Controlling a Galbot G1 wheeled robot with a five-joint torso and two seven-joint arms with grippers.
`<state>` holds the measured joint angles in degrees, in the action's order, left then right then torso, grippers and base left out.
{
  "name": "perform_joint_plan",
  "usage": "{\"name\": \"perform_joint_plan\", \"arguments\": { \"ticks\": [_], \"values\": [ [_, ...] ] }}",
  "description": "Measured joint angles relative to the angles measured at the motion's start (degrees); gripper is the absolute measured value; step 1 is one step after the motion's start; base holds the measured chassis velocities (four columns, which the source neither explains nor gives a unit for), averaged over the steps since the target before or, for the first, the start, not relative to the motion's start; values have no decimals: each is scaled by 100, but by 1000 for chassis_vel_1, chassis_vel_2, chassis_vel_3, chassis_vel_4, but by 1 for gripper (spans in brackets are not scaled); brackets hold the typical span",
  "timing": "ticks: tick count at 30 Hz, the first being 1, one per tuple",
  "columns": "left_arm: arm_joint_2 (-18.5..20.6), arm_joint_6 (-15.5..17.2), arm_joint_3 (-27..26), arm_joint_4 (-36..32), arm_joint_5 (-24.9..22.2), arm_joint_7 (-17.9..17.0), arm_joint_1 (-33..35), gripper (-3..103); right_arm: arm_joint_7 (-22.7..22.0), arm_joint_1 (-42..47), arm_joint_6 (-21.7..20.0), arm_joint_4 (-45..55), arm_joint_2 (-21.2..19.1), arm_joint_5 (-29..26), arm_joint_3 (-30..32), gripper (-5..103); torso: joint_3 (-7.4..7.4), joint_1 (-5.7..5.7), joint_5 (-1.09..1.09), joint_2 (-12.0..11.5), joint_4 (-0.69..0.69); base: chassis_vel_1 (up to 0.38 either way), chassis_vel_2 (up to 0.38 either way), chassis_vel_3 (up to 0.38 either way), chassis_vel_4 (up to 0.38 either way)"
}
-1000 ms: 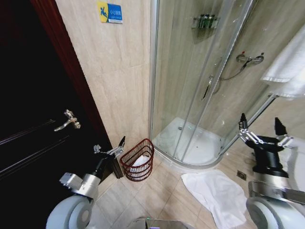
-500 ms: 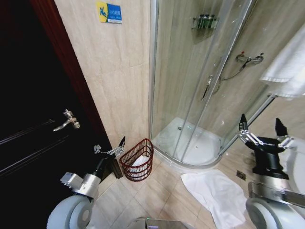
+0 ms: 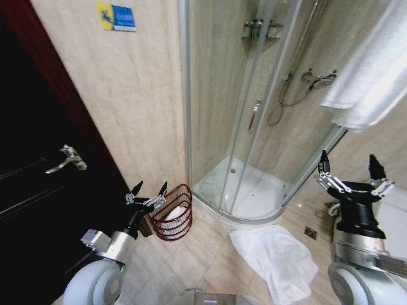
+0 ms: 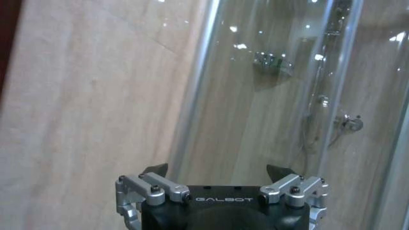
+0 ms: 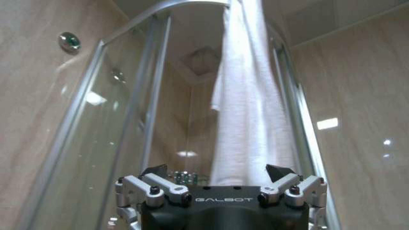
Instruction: Discard the used towel into the hamper.
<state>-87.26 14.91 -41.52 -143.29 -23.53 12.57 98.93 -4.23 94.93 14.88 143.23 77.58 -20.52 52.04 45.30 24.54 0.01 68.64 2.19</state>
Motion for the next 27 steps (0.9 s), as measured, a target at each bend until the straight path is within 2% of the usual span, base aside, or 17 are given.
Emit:
{"name": "perform_joint_plan", "arguments": {
  "ticks": [1,2,4,7,8,10,12,13,17,21,24,27],
  "values": [
    [1,0,0,0,0,0,0,100,7,17,10,1,-1,-15,18,100,0,0,-5,0,0,-301,-298,334,282],
    [1,-1,1,2,-1,2,0,100,10,47,55,-7,-56,-78,116,100,0,0,2,0,-1,-316,-314,300,305],
    [0,-1,1,2,0,1,1,100,11,50,70,-14,-90,-114,202,100,1,1,3,0,-1,-316,-314,331,325],
    [1,-1,0,3,-1,1,0,100,25,63,75,-53,-147,-200,362,100,0,0,-6,0,-2,-403,-378,359,358],
    [0,0,0,3,-1,1,0,100,32,42,83,-115,-165,-216,397,100,0,0,2,0,-1,-368,-376,365,376],
    [0,-1,1,2,-1,2,0,100,35,-3,90,-177,-173,-217,409,100,1,0,5,0,-3,-384,-376,365,360],
    [1,-1,1,3,-1,2,0,100,39,-91,142,-258,-172,-205,404,100,1,0,-4,0,-2,-365,-366,369,376],
    [0,-1,1,4,-1,2,0,100,72,-127,256,-311,-153,-181,371,100,0,0,3,-1,-1,-332,-368,365,347],
    [0,-1,2,4,-1,2,0,100,170,-173,400,-370,-113,-121,282,100,1,1,1,0,-2,-334,-322,323,302],
    [1,-1,3,4,-1,4,0,100,238,-344,431,-400,-142,-51,193,100,1,2,2,-1,-2,-173,-188,197,119],
    [1,-1,1,4,-1,3,2,100,270,-441,431,-413,-235,-78,197,100,0,-1,-1,0,2,9,-83,91,43],
    [3,-1,0,4,-1,1,0,100,320,-481,433,-419,-327,-179,236,100,0,-1,-4,0,0,57,50,-15,52]
  ]
}}
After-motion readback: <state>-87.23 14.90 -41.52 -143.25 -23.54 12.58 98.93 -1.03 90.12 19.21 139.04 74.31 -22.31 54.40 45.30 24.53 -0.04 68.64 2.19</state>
